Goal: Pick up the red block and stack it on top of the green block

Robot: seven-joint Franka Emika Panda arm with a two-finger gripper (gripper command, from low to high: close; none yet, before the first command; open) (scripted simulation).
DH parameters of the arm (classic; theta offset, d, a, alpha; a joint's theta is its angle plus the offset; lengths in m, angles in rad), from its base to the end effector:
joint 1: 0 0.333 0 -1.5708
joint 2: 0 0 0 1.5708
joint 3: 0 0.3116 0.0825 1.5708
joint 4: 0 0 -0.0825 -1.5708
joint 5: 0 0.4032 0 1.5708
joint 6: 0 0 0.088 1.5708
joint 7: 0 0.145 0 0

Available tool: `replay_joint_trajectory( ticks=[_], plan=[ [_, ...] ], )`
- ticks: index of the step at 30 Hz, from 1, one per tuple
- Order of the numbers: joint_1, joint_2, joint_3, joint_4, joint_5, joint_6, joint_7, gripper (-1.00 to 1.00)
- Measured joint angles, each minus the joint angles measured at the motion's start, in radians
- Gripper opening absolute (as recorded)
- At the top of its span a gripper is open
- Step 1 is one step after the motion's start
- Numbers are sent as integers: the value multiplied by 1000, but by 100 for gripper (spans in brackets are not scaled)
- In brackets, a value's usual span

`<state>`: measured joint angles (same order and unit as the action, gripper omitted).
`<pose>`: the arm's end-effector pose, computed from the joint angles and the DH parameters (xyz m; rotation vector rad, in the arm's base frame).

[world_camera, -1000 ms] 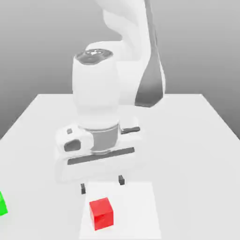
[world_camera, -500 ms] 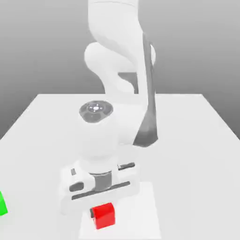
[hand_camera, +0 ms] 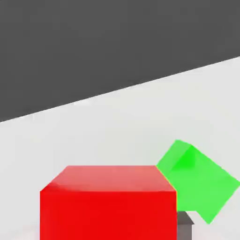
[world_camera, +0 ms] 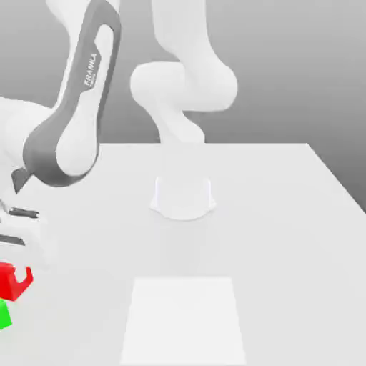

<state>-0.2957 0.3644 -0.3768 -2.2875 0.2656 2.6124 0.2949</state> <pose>0.4122 -0.3457 0.1437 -2.6133 1.7411 0.0007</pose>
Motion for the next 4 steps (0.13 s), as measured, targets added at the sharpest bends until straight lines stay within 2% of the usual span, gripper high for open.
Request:
replay_joint_trajectory(
  ticks=[1,4],
  plan=[
    [-18,33,14,7,24,23,-14,100],
    [-18,33,14,7,24,23,-14,100]
  ],
)
